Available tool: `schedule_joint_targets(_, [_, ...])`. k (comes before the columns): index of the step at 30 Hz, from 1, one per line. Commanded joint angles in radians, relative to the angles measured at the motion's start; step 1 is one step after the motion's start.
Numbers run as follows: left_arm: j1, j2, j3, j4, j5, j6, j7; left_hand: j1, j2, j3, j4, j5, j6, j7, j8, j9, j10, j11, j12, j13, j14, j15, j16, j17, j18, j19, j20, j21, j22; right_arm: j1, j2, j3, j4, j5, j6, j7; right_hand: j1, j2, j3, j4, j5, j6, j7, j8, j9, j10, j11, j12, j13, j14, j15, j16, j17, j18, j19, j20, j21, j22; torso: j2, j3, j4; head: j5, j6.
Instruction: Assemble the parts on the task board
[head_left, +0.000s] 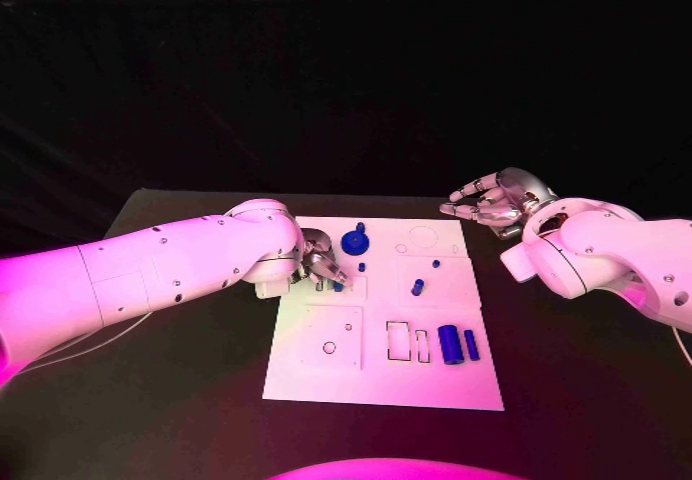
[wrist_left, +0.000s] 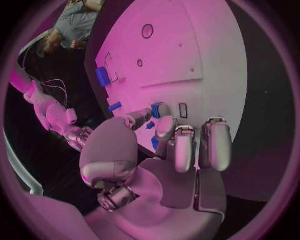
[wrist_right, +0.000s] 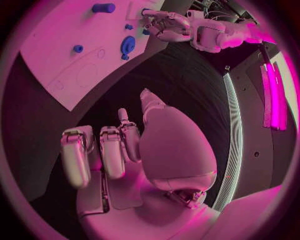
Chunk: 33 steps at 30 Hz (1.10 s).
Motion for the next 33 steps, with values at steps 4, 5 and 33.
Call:
schedule_joint_targets(4, [-0.002, -0.002, -0.001, 0.004, 0.009, 0.0, 0.01, 0.01, -0.019, -0.076, 0.04, -0.004, 0.006, 0.006, -0.012, 0.006, 0.004, 0.0, 0.003, 0.002, 0.104, -0.005, 0.003, 0.263, -0.014, 0.002, -0.002, 0.001, 0.001, -0.001, 0.0, 0.0, 0.001, -0.01, 0.004, 0.013, -0.01, -0.002, 0.004, -0.002, -0.004, -0.005, -0.003, 0.005, -0.001, -0.002, 0.0, -0.001, 0.104, 0.102, 0.0, 0.0, 0.252, -0.003, 0.096, 0.004, -0.003, 0.253, 0.0, -0.0005, -0.0002, 0.001, 0.002])
schedule_joint_targets(5, [-0.002, -0.002, -0.001, 0.004, 0.009, -0.002, 0.01, 0.015, -0.022, -0.094, 0.049, -0.004, 0.007, 0.006, -0.013, 0.007, 0.003, 0.0, 0.002, 0.002, 0.104, -0.006, 0.003, 0.263, -0.014, 0.002, -0.001, 0.001, 0.001, -0.001, 0.0, 0.0, 0.001, -0.01, 0.004, 0.013, -0.01, -0.002, 0.004, -0.002, -0.004, -0.005, -0.003, 0.005, -0.001, -0.002, 0.0, -0.001, 0.104, 0.102, 0.0, 0.0, 0.252, -0.003, 0.096, 0.004, -0.003, 0.253, 0.0, -0.0006, -0.0001, 0.001, 0.002])
schedule_joint_targets(33, [0.053, -0.09, 0.098, 0.046, 0.072, 0.001, 0.016, 0.107, -0.013, -0.244, 0.127, 0.008, -0.053, 0.038, -0.096, -0.008, -0.064, 0.027, -0.057, -0.066, 0.104, 0.017, 0.003, 0.263, -0.006, -0.023, 0.011, -0.019, -0.035, -0.001, 0.003, 0.0, -0.015, -0.008, 0.004, 0.015, -0.011, -0.002, 0.003, -0.002, -0.004, -0.006, -0.003, 0.005, -0.001, -0.003, 0.0, -0.002, 0.103, 0.101, 0.0, 0.0, 0.251, -0.003, 0.096, 0.004, -0.003, 0.252, -0.004, 0.0017, 0.0012, 0.006, 0.023])
